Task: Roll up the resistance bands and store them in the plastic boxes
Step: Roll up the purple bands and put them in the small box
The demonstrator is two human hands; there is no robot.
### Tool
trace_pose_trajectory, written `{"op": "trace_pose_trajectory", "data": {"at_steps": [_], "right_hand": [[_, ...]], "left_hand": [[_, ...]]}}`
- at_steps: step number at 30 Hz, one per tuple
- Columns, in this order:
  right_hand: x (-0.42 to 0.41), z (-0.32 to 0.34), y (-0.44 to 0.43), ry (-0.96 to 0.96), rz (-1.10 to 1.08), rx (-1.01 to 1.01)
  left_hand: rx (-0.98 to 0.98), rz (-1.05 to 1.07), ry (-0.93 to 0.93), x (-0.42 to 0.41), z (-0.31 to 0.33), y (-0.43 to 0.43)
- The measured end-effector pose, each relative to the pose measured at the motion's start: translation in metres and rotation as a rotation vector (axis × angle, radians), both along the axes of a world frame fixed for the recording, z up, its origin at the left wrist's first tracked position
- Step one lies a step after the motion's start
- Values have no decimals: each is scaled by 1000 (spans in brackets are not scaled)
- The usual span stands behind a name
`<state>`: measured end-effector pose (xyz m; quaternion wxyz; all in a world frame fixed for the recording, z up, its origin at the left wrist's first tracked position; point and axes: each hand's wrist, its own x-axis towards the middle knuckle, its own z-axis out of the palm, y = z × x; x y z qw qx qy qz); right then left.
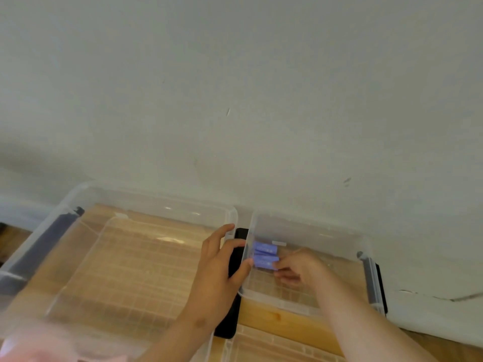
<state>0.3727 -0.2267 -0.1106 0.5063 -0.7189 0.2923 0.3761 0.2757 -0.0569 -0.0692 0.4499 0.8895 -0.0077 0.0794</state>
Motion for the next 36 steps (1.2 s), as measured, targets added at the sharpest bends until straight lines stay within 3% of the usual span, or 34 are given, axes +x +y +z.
{"op": "trace_pose_trajectory", "data": {"at_steps": [14, 25, 36], "right_hand": [[2, -7, -3, 41, -68, 68], [7, -12, 1, -173, 33, -188], [8, -8, -2, -92, 99, -161]], "left_hand": [[-14, -2, 11, -2, 1, -1], [-25, 8, 17, -1, 0, -1], [-23, 4, 25, -1, 2, -1]]}}
